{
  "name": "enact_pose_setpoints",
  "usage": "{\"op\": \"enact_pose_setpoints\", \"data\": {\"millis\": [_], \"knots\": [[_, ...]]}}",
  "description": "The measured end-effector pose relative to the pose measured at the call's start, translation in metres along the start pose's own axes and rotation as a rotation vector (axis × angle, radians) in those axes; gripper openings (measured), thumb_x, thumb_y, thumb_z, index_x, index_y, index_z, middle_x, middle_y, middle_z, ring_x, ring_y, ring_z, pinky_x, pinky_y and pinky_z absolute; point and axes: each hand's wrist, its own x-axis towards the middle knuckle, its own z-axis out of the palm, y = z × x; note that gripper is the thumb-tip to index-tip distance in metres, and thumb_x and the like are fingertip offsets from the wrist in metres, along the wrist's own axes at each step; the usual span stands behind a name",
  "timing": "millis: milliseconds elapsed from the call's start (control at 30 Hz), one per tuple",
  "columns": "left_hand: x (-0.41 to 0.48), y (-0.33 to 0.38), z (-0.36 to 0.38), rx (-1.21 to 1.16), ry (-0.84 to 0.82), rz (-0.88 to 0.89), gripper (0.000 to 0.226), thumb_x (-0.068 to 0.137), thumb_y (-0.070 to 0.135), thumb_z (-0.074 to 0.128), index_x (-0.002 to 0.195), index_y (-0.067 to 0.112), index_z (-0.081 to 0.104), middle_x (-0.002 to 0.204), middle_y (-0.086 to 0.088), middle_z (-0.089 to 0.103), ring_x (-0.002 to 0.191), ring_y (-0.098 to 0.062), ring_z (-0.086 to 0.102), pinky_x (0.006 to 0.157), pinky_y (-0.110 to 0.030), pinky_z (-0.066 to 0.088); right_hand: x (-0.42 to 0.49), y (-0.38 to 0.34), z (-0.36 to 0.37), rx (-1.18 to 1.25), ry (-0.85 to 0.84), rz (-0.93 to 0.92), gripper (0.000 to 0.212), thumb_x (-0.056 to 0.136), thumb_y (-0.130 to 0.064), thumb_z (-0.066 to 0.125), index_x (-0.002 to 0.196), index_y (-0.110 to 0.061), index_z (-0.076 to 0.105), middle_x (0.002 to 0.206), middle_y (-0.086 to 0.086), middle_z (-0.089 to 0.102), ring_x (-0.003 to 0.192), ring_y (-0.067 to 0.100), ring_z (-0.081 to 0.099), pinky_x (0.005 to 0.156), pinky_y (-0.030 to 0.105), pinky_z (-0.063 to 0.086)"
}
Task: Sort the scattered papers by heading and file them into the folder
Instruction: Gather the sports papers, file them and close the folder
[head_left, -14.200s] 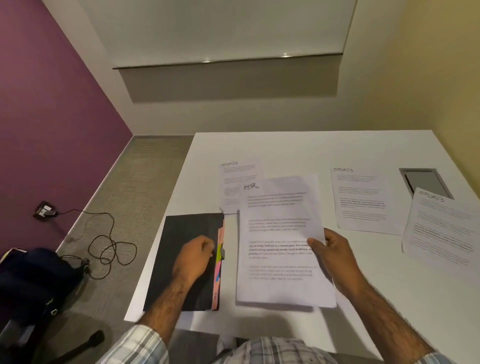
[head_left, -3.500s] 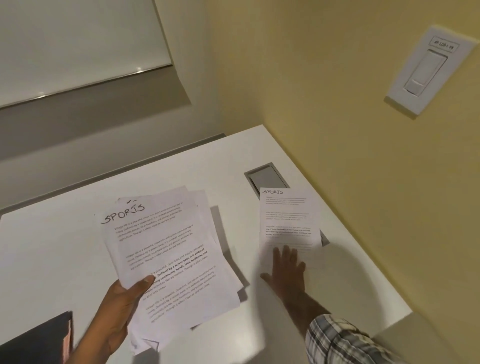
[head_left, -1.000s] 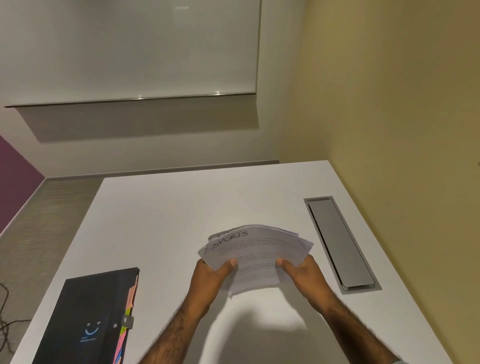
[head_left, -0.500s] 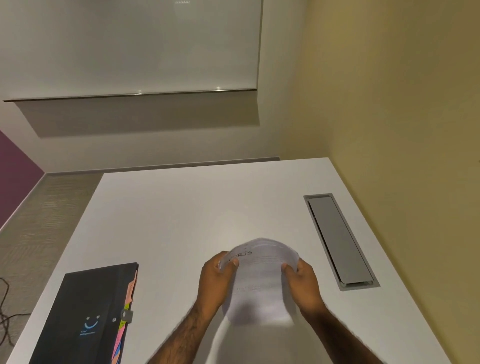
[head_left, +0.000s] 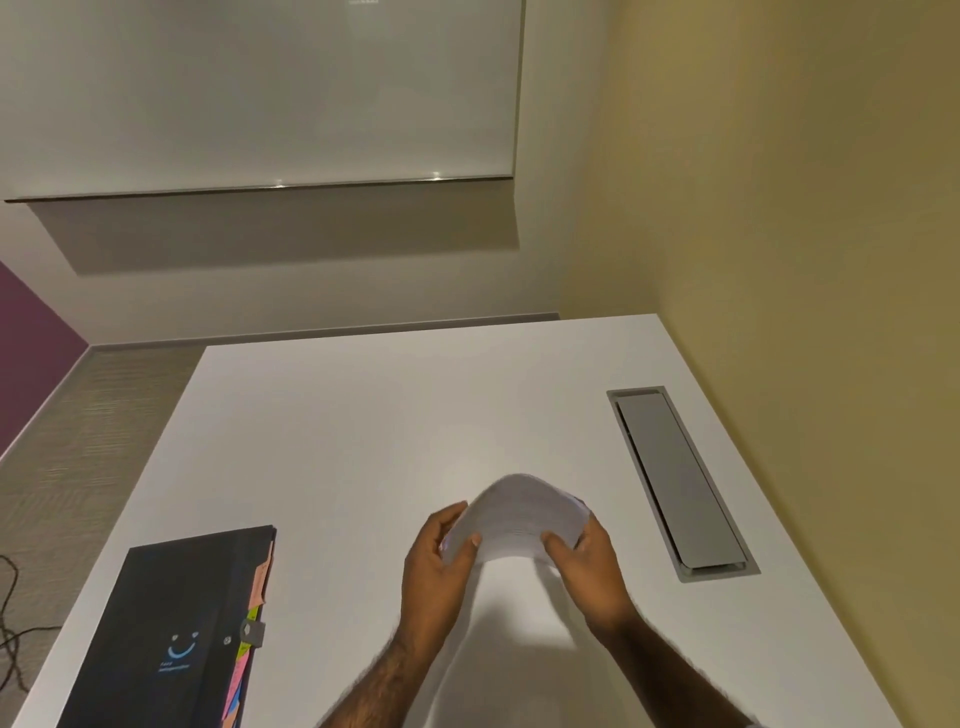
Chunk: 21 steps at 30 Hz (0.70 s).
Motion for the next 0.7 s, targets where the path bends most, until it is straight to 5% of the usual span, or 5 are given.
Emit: {"op": "enact_pose_setpoints", "data": {"millis": [100, 200, 333, 500, 700], "knots": [[-0.003, -0.003, 0.000, 0.075, -0.059, -0.034, 0.029, 0.087, 0.033, 0.059, 0.114, 0.041, 0.067, 0.108, 0.033, 0.069, 0.103, 0.010, 0.064, 0.084, -0.016, 0.050, -0.002, 0.010, -0.001, -0.020, 0.024, 0.055, 0.052, 0.091, 0.012, 0.055, 0.110, -0.036, 0.060, 0.109, -0.009, 0.070, 0.105, 0.011, 0.067, 0.080, 0.014, 0.052], [-0.001, 0.001, 0.001, 0.037, -0.066, -0.039, 0.023, 0.088, 0.032, 0.057, 0.105, 0.037, 0.072, 0.100, 0.023, 0.075, 0.095, 0.005, 0.068, 0.080, -0.023, 0.051, 0.000, 0.011, 0.001, -0.036, 0.046, 0.067, 0.049, 0.093, 0.011, 0.051, 0.102, -0.036, 0.061, 0.103, -0.010, 0.071, 0.099, 0.007, 0.067, 0.083, 0.019, 0.051], [0.000, 0.001, 0.000, -0.042, -0.103, -0.067, 0.022, 0.093, 0.023, 0.063, 0.108, 0.032, 0.076, 0.104, 0.010, 0.078, 0.099, -0.011, 0.073, 0.088, -0.038, 0.058, 0.003, 0.016, -0.001, 0.037, 0.041, 0.048, 0.052, 0.091, 0.017, 0.050, 0.120, -0.025, 0.062, 0.112, -0.001, 0.071, 0.103, 0.011, 0.069, 0.091, 0.030, 0.055], [-0.001, 0.001, 0.002, -0.130, -0.093, -0.137, 0.026, 0.096, 0.004, 0.061, 0.103, 0.025, 0.076, 0.100, 0.011, 0.079, 0.096, -0.008, 0.074, 0.085, -0.027, 0.055, 0.010, 0.019, -0.007, 0.118, 0.067, 0.156, 0.046, 0.089, 0.015, 0.045, 0.117, -0.015, 0.067, 0.102, 0.009, 0.073, 0.099, 0.028, 0.068, 0.070, 0.025, 0.058], [0.006, 0.003, -0.008, -0.217, -0.094, -0.127, 0.024, 0.095, 0.002, 0.062, 0.111, 0.016, 0.075, 0.105, 0.002, 0.079, 0.097, -0.013, 0.075, 0.082, -0.022, 0.057, 0.012, 0.005, -0.016, 0.213, 0.091, 0.147, 0.041, 0.090, 0.014, 0.044, 0.111, -0.012, 0.067, 0.098, 0.009, 0.076, 0.083, 0.015, 0.072, 0.066, 0.026, 0.058]]}}
